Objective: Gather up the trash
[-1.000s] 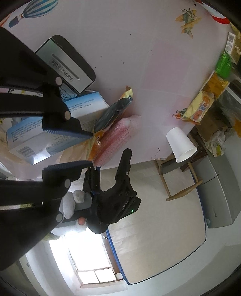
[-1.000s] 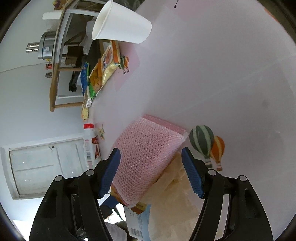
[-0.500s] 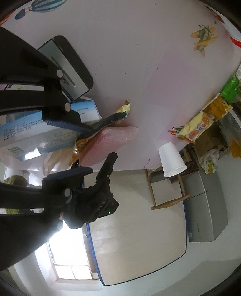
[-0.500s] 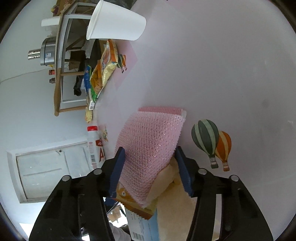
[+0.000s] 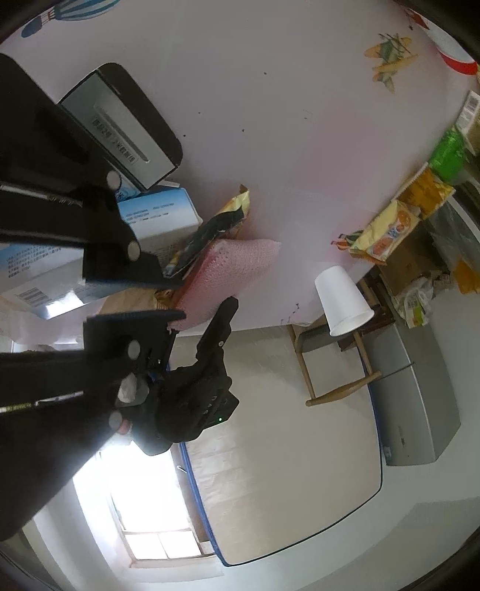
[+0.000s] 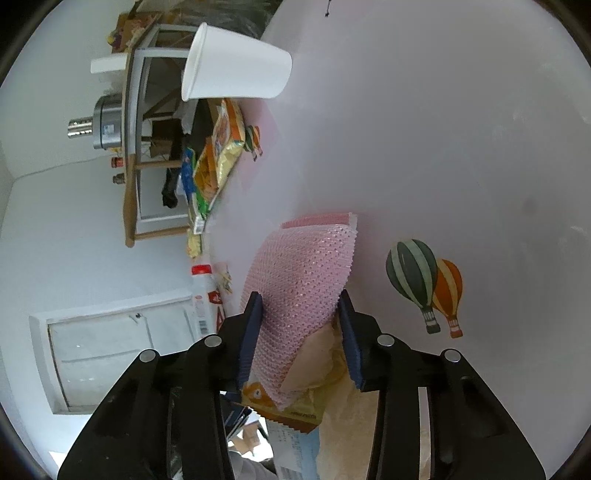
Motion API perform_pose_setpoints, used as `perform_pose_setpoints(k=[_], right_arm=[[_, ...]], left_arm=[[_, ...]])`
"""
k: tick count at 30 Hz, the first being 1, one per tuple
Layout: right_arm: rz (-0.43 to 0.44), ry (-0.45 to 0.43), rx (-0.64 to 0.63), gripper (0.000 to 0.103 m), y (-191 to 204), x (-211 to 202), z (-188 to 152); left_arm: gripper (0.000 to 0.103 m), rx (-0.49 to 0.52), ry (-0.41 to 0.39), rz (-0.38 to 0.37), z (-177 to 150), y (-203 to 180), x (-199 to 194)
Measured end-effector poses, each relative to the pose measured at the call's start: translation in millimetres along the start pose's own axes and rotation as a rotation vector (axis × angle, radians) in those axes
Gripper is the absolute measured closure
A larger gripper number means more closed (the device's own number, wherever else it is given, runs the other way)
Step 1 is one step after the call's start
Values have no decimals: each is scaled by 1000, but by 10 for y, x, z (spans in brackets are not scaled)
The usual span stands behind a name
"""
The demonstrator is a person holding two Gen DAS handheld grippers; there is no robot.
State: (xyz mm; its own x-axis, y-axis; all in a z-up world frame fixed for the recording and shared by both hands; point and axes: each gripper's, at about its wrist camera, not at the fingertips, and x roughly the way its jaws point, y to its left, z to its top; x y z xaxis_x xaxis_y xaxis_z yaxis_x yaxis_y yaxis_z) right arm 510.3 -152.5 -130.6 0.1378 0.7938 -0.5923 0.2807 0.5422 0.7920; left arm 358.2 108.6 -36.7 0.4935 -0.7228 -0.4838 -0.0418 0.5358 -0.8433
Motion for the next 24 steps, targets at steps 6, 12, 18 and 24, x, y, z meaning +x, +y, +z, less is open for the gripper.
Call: perform_pose_setpoints(k=[6, 12, 18, 24], right_arm=[[32, -38, 18, 68, 7, -82, 8], [75, -82, 32, 69, 47, -181, 12], [134, -118, 28, 69, 108, -390, -12], [223, -141, -4, 69, 252, -577, -100]], left_arm=[[103, 34, -24, -6, 3, -25, -32], [103, 53, -59, -21, 25, -39, -120], [103, 79, -122, -58, 35, -137, -345], [103, 124, -188, -92, -15, -309, -649]])
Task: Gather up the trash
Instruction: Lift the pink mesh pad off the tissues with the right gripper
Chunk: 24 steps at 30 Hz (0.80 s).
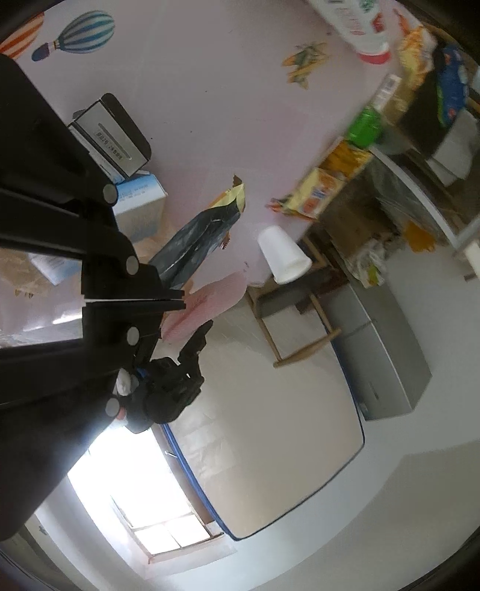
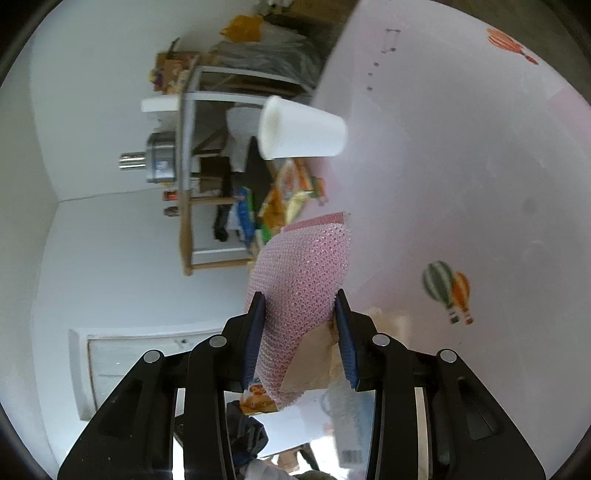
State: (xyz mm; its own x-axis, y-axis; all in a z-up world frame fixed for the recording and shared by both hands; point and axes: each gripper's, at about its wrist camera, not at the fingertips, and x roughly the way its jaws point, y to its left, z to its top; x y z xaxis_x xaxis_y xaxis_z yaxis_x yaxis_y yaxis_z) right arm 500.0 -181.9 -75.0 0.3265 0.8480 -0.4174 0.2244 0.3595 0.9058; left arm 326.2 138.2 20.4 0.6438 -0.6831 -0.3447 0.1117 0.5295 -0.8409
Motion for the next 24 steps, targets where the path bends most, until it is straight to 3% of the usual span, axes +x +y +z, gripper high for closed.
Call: perform_pose_setpoints(k=[5, 13, 19, 21, 24], right_arm=[[44, 27, -46, 67, 174, -30, -111], [-80, 113, -203, 66, 311, -25, -542], [-253, 201, -363, 65, 269, 318, -928], [-357, 197, -460, 63, 308, 428, -1031], [-479, 187, -579, 49, 384, 522, -1130]], left_arm=[[103, 29, -36, -5, -29, -129, -210], [103, 33, -122, 27, -131, -92, -709], [103, -3, -149, 48, -277, 78, -968], [103, -19, -150, 50, -322, 134, -991], [103, -39, -153, 51, -389, 218, -1064]])
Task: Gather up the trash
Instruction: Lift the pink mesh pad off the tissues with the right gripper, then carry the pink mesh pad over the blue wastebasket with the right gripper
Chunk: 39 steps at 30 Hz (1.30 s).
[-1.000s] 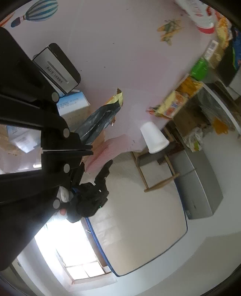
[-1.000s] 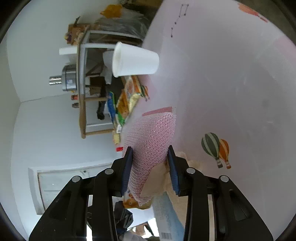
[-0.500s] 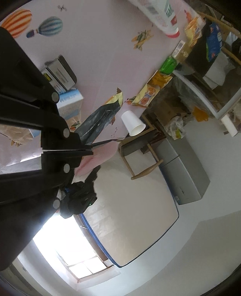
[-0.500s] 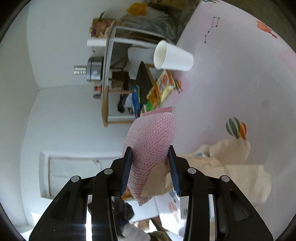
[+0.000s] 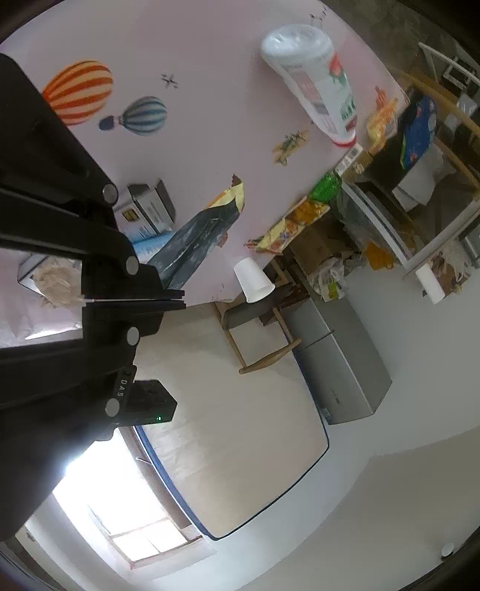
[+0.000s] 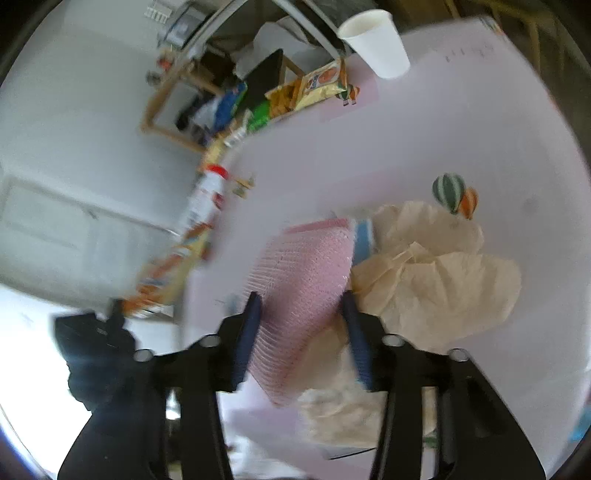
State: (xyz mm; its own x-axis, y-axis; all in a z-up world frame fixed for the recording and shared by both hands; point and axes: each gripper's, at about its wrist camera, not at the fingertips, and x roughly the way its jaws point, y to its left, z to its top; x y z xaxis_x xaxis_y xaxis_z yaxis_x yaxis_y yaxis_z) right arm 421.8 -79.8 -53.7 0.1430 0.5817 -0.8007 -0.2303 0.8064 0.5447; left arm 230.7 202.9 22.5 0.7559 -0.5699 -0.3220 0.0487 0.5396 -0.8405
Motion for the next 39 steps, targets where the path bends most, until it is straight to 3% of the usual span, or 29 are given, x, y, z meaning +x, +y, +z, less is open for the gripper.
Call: perform_pose_setpoints(k=[4, 7, 12, 14, 26, 34, 39], right_arm=[[-105, -32, -95, 34, 128, -101, -26], [-175, -72, -133, 32, 206, -217, -13], [-164, -97, -130, 30, 310, -289, 29], [-171, -84, -126, 24, 374, -211, 77], [-331, 41, -42, 24, 253, 270, 384], [-338, 133, 28, 23, 124, 488, 498], [-354, 142, 22, 24, 109, 488, 516]], left_arm=[[103, -13, -10, 3, -30, 77, -79], [103, -19, -17, 1, -13, 110, -98], [103, -22, -26, -1, 6, 133, -122], [103, -24, -28, -1, 11, 141, -130], [103, -42, -19, 2, 7, 237, -130], [103, -52, -6, 11, 12, 296, -95], [103, -60, -6, 11, 22, 314, -88]])
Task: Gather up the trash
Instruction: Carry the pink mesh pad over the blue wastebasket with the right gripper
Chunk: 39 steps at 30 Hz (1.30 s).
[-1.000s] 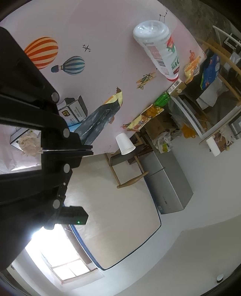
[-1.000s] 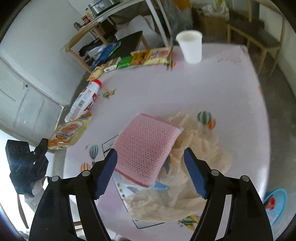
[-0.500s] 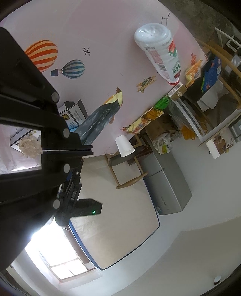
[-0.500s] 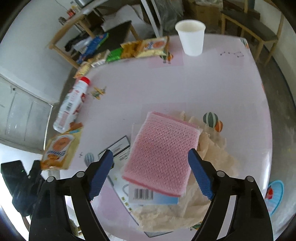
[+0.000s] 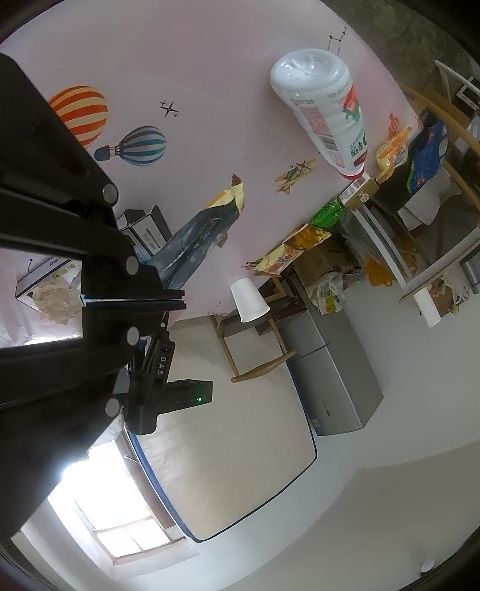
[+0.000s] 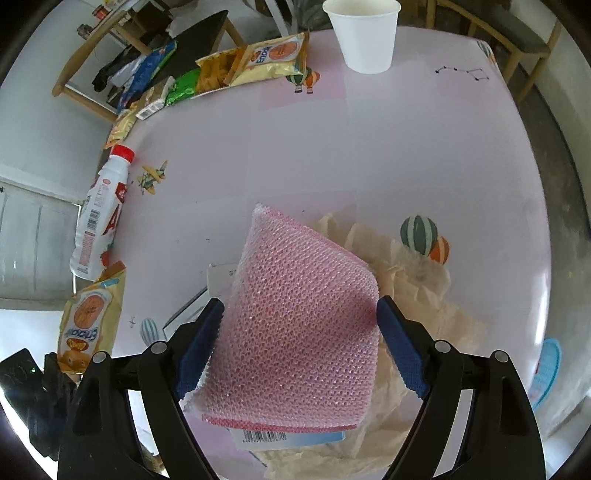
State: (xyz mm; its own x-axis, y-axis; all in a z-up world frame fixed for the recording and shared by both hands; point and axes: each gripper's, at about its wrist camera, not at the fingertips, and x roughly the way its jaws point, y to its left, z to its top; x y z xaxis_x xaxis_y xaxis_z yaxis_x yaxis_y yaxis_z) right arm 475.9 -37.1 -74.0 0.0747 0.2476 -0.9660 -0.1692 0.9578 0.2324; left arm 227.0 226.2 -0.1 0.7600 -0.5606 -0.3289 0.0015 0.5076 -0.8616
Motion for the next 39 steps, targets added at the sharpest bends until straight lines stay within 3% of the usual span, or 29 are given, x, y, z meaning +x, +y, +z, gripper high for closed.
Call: perform_pose_setpoints(k=[5, 13, 20, 28, 39], right_arm=[[18, -26, 31, 46, -121, -76, -28], [43, -117, 51, 69, -308, -427, -118], [95, -244, 50, 71, -346, -882, -222], [223, -418, 15, 71, -328, -1553, -511], [235, -539, 27, 71, -714, -2016, -1350]], left_arm=[[103, -5, 2, -1, -11, 4, -8], [103, -2, 4, -5, -53, -39, -6], [103, 14, -3, -16, -75, -164, -40], [103, 47, -8, -34, -144, -394, -91], [103, 140, 19, -91, -468, -874, -123]])
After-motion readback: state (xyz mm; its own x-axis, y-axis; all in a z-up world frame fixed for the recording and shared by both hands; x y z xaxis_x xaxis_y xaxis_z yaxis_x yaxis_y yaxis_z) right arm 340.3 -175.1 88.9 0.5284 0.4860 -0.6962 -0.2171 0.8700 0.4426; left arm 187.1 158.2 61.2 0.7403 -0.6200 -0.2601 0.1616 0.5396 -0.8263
